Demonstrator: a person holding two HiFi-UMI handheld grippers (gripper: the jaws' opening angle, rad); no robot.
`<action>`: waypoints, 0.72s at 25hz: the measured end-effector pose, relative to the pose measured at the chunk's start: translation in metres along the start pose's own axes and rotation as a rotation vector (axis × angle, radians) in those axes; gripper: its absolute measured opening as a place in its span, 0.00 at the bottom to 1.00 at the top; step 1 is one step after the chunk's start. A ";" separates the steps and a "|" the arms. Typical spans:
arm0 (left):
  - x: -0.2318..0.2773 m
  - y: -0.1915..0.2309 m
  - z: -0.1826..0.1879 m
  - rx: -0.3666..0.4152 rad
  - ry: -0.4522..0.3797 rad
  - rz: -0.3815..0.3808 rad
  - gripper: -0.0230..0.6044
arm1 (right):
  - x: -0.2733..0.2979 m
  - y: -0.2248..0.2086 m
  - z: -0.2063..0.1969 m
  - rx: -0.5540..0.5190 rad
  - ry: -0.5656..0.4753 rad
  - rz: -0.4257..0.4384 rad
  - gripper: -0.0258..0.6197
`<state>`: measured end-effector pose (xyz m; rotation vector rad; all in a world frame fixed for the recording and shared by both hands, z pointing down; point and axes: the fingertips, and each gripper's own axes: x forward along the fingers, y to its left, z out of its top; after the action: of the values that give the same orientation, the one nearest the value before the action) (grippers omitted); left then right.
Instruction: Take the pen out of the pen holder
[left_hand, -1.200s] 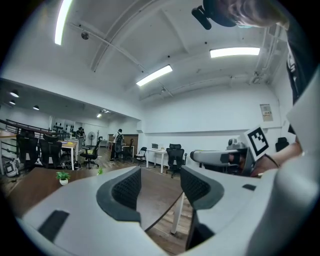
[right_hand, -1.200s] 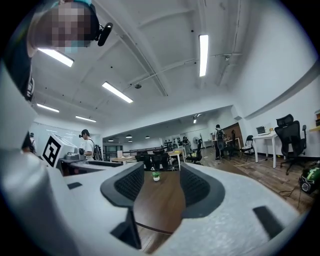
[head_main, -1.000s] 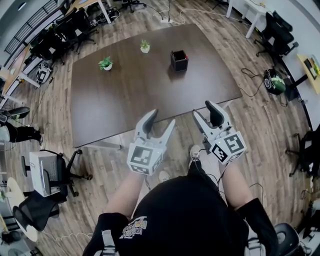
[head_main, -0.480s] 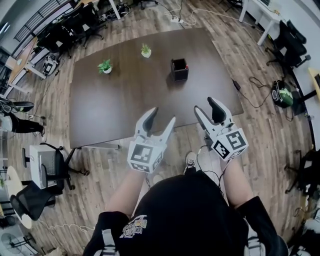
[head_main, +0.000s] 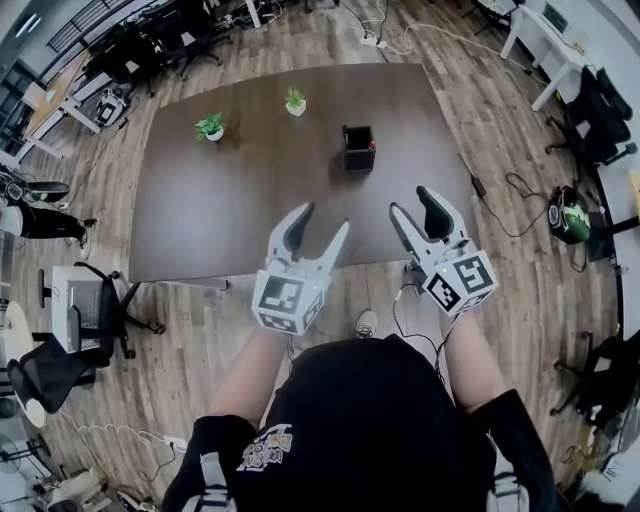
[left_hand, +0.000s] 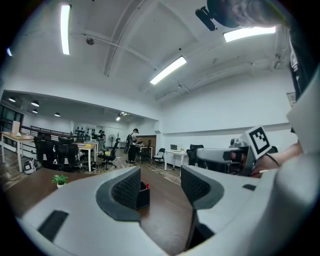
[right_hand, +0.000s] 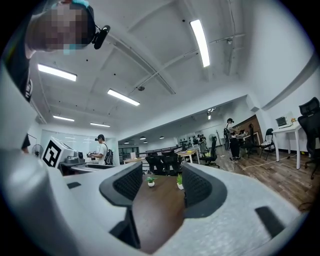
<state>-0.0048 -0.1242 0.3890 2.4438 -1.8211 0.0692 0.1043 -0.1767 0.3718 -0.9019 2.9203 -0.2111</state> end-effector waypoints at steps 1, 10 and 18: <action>0.005 0.001 0.000 -0.003 -0.001 0.007 0.40 | 0.002 -0.005 0.001 -0.001 0.001 0.006 0.42; 0.042 0.002 0.004 -0.009 -0.006 0.062 0.40 | 0.012 -0.041 0.008 0.001 -0.004 0.045 0.42; 0.067 0.004 0.001 0.001 0.012 0.086 0.40 | 0.013 -0.062 0.007 -0.002 0.006 0.064 0.42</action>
<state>0.0106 -0.1898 0.3945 2.3598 -1.9202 0.0910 0.1287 -0.2355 0.3736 -0.8078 2.9497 -0.2062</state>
